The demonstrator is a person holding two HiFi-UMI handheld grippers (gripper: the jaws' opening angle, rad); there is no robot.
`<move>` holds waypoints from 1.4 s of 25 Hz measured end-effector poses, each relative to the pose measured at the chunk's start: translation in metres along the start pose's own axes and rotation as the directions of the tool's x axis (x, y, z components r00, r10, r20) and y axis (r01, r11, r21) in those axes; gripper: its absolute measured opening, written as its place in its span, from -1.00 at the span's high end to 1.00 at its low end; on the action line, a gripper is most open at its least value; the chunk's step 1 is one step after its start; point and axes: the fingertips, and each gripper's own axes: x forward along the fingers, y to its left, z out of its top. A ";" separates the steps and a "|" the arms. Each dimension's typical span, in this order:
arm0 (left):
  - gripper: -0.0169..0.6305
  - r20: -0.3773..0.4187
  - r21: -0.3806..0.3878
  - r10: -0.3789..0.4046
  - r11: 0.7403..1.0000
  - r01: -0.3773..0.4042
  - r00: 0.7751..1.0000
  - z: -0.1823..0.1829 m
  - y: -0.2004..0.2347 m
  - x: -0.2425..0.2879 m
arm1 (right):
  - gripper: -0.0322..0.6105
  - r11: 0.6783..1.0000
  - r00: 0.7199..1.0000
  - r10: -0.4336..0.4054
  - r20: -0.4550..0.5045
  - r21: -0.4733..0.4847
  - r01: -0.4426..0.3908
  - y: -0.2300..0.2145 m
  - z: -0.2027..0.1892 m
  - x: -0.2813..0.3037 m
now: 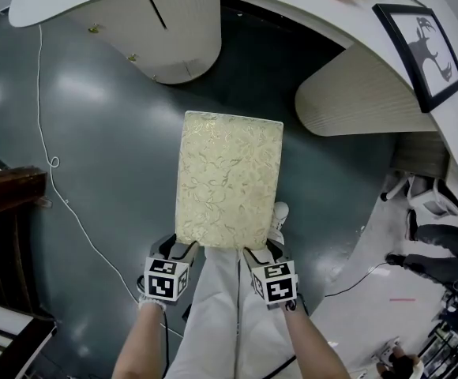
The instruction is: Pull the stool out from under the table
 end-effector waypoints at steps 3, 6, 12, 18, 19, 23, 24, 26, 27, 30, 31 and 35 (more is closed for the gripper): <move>0.18 -0.020 -0.004 -0.009 1.000 0.009 1.000 -0.005 0.000 -0.001 | 0.05 1.000 1.000 -0.004 -0.010 -0.001 0.004 0.001 -0.003 0.000; 0.18 -0.049 -0.022 0.002 1.000 -0.003 0.999 -0.004 -0.001 0.001 | 0.05 1.000 1.000 -0.009 -0.025 0.003 0.009 -0.002 -0.003 0.001; 0.71 0.008 -0.062 0.104 0.993 -0.103 0.995 0.012 0.006 -0.028 | 0.72 0.995 0.996 -0.085 -0.015 -0.049 0.084 -0.017 0.011 -0.026; 0.89 0.131 -0.023 0.065 0.998 -0.063 0.989 0.066 -0.010 -0.073 | 0.77 0.993 0.989 -0.106 0.107 -0.042 0.111 -0.021 0.063 -0.082; 0.90 0.148 -0.006 0.052 0.999 -0.051 0.988 0.077 -0.016 -0.081 | 0.77 0.993 0.986 -0.104 0.128 -0.035 0.109 -0.020 0.072 -0.093; 0.90 0.261 0.048 -0.006 0.999 -0.007 0.965 0.137 -0.035 -0.116 | 0.77 0.994 0.970 -0.094 0.225 -0.039 0.105 -0.012 0.115 -0.133; 0.90 0.293 0.056 -0.015 0.998 -0.001 0.956 0.152 -0.039 -0.126 | 0.77 0.993 0.964 -0.090 0.251 -0.046 0.105 -0.010 0.126 -0.144; 0.90 0.351 0.072 -0.025 0.997 -0.001 0.936 0.181 -0.047 -0.147 | 0.77 0.992 0.950 -0.079 0.301 -0.066 0.103 -0.003 0.148 -0.165; 0.90 0.376 0.085 -0.028 0.996 -0.004 0.926 0.194 -0.051 -0.159 | 0.77 0.992 0.944 -0.073 0.323 -0.077 0.103 0.001 0.158 -0.176; 0.90 0.445 0.133 -0.049 0.991 -0.012 0.894 0.232 -0.066 -0.196 | 0.78 0.989 0.920 -0.049 0.388 -0.109 0.099 0.014 0.188 -0.208; 0.90 0.470 0.146 -0.057 0.989 -0.015 0.881 0.244 -0.071 -0.209 | 0.78 0.988 0.912 -0.038 0.409 -0.121 0.096 0.017 0.198 -0.219; 0.90 0.561 0.190 -0.064 0.980 -0.053 0.825 0.285 -0.088 -0.261 | 0.78 0.983 0.872 0.010 0.490 -0.165 0.081 0.032 0.231 -0.264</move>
